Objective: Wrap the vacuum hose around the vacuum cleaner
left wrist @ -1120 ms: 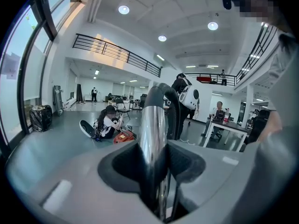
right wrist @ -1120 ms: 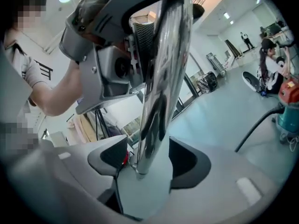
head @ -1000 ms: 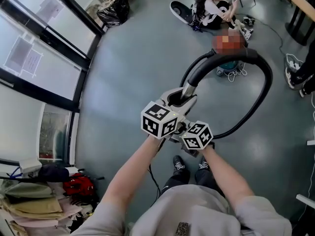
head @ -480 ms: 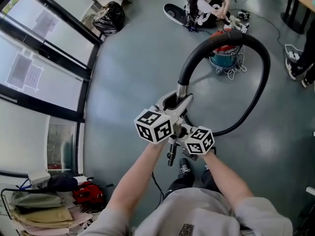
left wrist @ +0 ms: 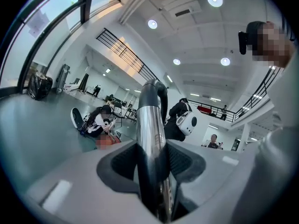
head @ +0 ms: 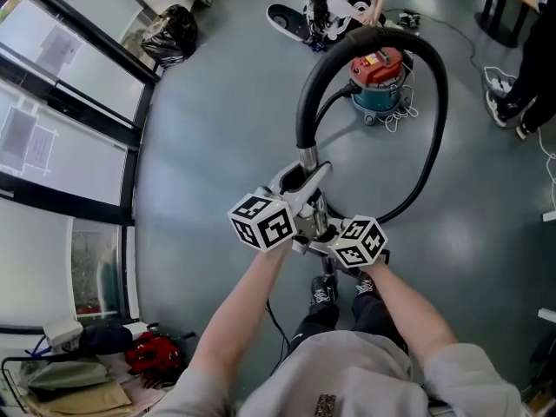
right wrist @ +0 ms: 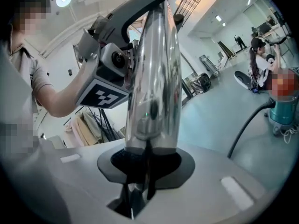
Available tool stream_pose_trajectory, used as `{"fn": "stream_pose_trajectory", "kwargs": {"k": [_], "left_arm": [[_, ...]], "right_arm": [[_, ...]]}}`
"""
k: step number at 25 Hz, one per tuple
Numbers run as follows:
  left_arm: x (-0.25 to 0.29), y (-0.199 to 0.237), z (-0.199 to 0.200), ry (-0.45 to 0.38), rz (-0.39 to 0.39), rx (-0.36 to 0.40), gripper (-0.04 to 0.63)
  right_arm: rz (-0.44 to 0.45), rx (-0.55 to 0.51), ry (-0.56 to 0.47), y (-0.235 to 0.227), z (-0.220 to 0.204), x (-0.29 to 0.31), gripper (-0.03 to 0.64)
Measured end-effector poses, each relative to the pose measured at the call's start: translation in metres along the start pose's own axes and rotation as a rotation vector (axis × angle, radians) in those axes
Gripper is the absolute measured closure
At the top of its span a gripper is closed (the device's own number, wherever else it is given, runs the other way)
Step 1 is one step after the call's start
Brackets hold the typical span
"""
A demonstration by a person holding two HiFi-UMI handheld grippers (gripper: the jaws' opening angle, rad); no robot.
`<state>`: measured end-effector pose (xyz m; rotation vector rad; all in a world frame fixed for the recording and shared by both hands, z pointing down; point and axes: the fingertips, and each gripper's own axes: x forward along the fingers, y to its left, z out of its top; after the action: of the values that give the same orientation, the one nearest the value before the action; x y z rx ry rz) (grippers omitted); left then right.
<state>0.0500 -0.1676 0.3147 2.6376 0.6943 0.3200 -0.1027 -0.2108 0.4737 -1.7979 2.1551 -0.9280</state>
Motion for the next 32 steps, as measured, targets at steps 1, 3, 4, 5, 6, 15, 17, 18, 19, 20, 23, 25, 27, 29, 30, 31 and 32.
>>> {"fn": "stream_pose_trajectory", "kwargs": {"k": [1,3,4,5,6,15,17,18,19,20,23,25,27,29,30,31,32], "left_arm": [[-0.001,0.003,-0.001,-0.004,-0.009,-0.011,0.430],[-0.002,0.010,-0.005,-0.001,-0.029,-0.019,0.420],[-0.003,0.015,-0.009,0.001,-0.040,-0.027,0.414],[-0.004,0.020,-0.013,0.001,-0.052,-0.040,0.408],[-0.005,0.026,-0.017,0.001,-0.065,-0.059,0.400],[-0.014,0.073,-0.082,0.260,0.011,0.018,0.292],[-0.016,0.080,-0.093,0.321,0.030,0.064,0.259],[-0.018,0.082,-0.098,0.349,0.033,0.074,0.246],[-0.022,0.085,-0.103,0.375,0.033,0.077,0.236],[-0.027,0.089,-0.108,0.398,0.032,0.072,0.229],[-0.044,0.096,-0.114,0.435,0.050,0.043,0.221],[-0.057,0.102,-0.111,0.432,0.095,0.066,0.222],[-0.070,0.106,-0.109,0.449,0.119,0.140,0.222],[-0.078,0.105,-0.117,0.510,0.101,0.249,0.222],[-0.080,0.103,-0.121,0.542,0.089,0.316,0.222],[-0.080,0.100,-0.124,0.568,0.074,0.394,0.222],[-0.078,0.096,-0.126,0.590,0.050,0.485,0.222]], "right_arm": [[-0.007,0.003,0.036,-0.001,-0.004,-0.002,0.500],[-0.027,0.016,0.118,-0.006,-0.015,-0.008,0.502],[-0.035,0.029,0.163,-0.008,-0.021,-0.010,0.502],[-0.040,0.046,0.209,-0.008,-0.027,-0.013,0.502],[-0.042,0.065,0.255,-0.009,-0.034,-0.015,0.503],[0.002,0.255,0.525,-0.003,-0.090,-0.024,0.505],[-0.010,0.277,0.555,-0.005,-0.098,-0.025,0.506],[-0.012,0.285,0.572,-0.006,-0.102,-0.026,0.506],[-0.013,0.290,0.591,-0.005,-0.106,-0.026,0.508],[-0.016,0.291,0.611,-0.005,-0.109,-0.026,0.508],[-0.052,0.266,0.659,-0.006,-0.116,-0.026,0.511],[-0.096,0.247,0.679,-0.012,-0.118,-0.030,0.514],[-0.132,0.255,0.679,-0.018,-0.119,-0.037,0.515],[-0.151,0.281,0.669,-0.022,-0.119,-0.044,0.515],[-0.161,0.293,0.670,-0.024,-0.120,-0.047,0.515],[-0.176,0.303,0.676,-0.027,-0.122,-0.050,0.517],[-0.193,0.312,0.686,-0.029,-0.124,-0.053,0.517]]}}
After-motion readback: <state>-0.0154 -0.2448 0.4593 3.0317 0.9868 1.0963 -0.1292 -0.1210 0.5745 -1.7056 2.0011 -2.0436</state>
